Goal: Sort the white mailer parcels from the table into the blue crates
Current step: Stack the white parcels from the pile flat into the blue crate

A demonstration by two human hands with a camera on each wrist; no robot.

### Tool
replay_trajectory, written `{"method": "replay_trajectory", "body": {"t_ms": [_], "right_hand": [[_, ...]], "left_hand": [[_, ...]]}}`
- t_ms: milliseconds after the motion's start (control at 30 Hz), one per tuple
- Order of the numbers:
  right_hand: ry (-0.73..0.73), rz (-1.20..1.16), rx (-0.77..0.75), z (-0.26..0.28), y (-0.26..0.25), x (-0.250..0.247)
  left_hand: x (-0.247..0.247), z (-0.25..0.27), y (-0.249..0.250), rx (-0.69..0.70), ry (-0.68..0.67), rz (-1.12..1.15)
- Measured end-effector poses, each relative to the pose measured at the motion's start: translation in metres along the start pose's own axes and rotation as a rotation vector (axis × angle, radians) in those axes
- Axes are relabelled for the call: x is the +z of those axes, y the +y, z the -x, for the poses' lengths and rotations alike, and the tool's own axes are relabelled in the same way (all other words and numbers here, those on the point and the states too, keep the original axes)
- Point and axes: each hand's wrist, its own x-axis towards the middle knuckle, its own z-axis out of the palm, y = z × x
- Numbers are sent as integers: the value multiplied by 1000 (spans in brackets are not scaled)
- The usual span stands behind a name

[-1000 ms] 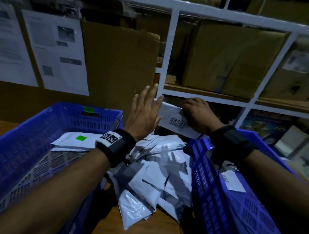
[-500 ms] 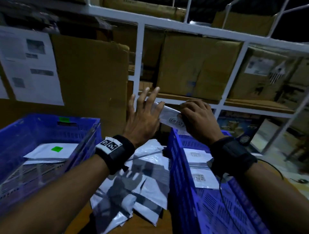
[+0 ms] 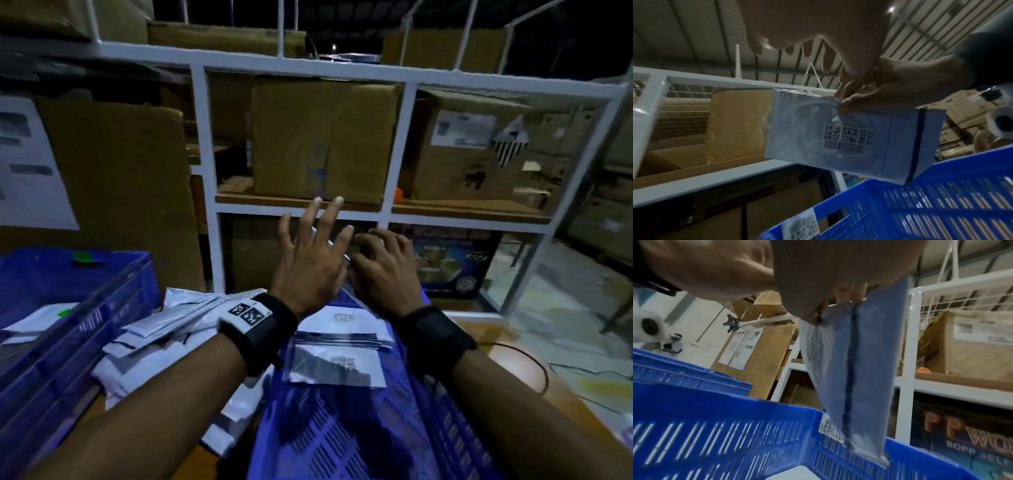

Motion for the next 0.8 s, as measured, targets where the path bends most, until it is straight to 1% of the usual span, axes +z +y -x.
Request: {"method": "replay_trajectory", "body": {"t_ms": [133,200,233,300,367,467,567,700,800], "right_hand": [[47,-23,73,10,13,3],[46,-17,116,15,19,6],[43,-12,128,17,21,9],[40,-8,134,22,26,13],[33,-3,137,24,29,17],[37,-13,125,28,24,22],[39,-50,107,33,21,27],[-43,-88,116,38,22,37],[-90,-148,70,40,23,45]], "left_hand": [[3,-3,30,-150,-72,-49],[7,0,39,-211,-140,-74],[9,3,42,-237,-197,-82],[17,8,48,-275,-358,-90],[27,10,54,-269,-515,-85],[42,9,60,-247,-662,-26],[51,6,66,-250,-726,23],[61,5,62,-260,-777,91],[66,8,59,-261,-839,192]]}}
